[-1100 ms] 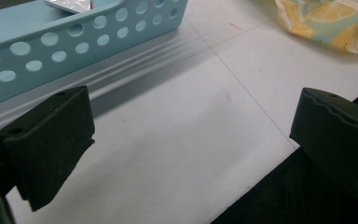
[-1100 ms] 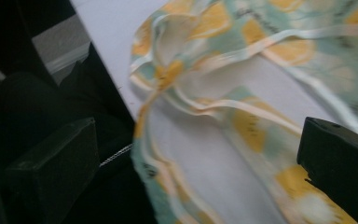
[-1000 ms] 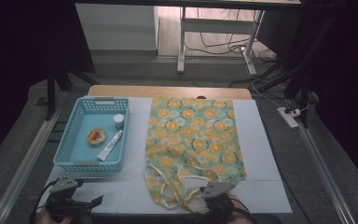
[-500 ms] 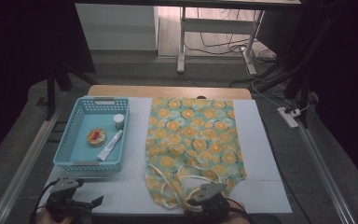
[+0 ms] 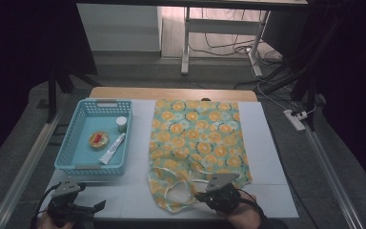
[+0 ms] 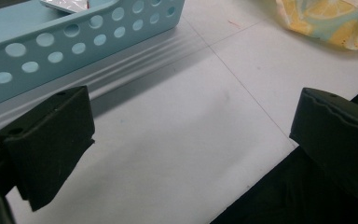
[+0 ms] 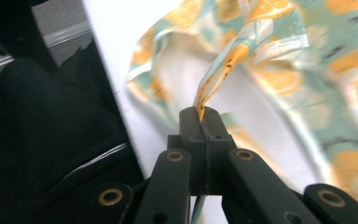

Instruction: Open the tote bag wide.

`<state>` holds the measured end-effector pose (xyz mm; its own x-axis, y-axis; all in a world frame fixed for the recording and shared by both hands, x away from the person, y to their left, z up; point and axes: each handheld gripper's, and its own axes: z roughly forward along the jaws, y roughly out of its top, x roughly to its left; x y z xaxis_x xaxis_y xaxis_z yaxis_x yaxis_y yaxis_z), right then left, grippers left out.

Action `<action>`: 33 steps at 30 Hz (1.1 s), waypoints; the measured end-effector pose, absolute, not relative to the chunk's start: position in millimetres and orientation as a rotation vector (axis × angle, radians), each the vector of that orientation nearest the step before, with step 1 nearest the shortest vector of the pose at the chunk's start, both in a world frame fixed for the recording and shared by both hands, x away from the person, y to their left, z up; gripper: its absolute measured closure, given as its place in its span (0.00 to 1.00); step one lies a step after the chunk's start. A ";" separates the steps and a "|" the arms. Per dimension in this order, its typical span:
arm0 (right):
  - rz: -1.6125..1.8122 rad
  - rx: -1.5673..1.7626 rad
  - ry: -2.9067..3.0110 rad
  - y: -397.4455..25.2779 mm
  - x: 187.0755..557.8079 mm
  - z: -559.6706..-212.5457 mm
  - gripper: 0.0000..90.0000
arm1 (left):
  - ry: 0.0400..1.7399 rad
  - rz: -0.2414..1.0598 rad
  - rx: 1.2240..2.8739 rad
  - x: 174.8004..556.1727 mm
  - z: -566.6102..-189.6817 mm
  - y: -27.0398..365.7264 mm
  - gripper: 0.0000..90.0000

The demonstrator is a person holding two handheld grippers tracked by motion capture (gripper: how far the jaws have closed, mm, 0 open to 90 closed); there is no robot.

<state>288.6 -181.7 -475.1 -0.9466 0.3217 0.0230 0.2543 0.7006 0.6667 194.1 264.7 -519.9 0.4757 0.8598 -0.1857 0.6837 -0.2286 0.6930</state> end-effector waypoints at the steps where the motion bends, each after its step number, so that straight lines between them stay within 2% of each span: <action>1: 1.074 0.480 2.796 -181.9 291.8 -473.1 0.99 | 1.278 0.304 1.987 194.1 -519.8 264.7 0.00; 14: 1.001 0.522 2.698 -177.9 337.9 -458.9 0.99 | 1.279 0.301 1.986 194.4 -519.9 265.0 0.00; 25: 0.906 0.572 2.706 -168.9 372.1 -481.7 0.98 | 1.280 0.299 1.985 194.5 -520.0 265.2 0.00; 27: 0.906 0.579 2.716 -168.4 375.0 -486.1 0.94 | 1.280 0.299 1.985 194.5 -520.0 265.1 0.00; 28: 0.907 0.593 2.737 -168.0 377.3 -490.6 0.88 | 1.280 0.299 1.986 194.5 -520.0 265.1 0.00; 29: 0.907 0.593 2.737 -168.0 377.3 -490.6 0.88 | 1.280 0.299 1.986 194.6 -520.0 265.1 0.00; 31: 0.912 0.606 2.745 -167.8 379.2 -495.6 0.77 | 1.280 0.299 1.985 194.5 -520.0 265.1 0.00; 32: 0.912 0.606 2.745 -167.8 379.2 -495.6 0.77 | 1.280 0.299 1.986 194.5 -520.0 265.2 0.00; 33: 0.913 0.611 2.752 -167.7 379.7 -496.7 0.72 | 1.280 0.299 1.986 194.6 -520.0 265.1 0.00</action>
<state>379.7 -167.7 -496.7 -0.8996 0.4350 -0.0389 0.3255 0.7272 0.6043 194.6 265.1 -520.0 0.4744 0.8596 -0.1898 0.6866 -0.2264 0.6909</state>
